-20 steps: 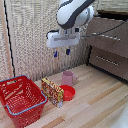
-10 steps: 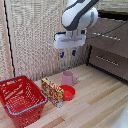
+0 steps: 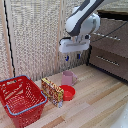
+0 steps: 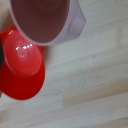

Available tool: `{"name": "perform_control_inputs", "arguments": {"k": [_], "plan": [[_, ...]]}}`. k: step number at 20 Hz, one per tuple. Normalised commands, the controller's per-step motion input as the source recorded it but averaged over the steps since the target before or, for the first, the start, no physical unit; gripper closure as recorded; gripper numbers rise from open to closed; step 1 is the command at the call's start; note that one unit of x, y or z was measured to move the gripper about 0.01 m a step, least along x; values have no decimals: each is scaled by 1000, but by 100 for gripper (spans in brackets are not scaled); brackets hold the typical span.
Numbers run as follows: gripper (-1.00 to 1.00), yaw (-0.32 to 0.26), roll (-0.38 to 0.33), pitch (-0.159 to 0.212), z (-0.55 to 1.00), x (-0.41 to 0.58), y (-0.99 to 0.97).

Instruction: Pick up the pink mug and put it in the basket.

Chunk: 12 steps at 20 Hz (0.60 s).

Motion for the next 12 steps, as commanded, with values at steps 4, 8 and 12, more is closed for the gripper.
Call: {"name": "perform_control_inputs", "arguments": {"k": [4,8,12], "plan": [[-100,165,-9,33,-384,271,-290],[-100,164,-44,47,-399,142,-184],[-100,118,-46,86,-380,-7,-146]]}}
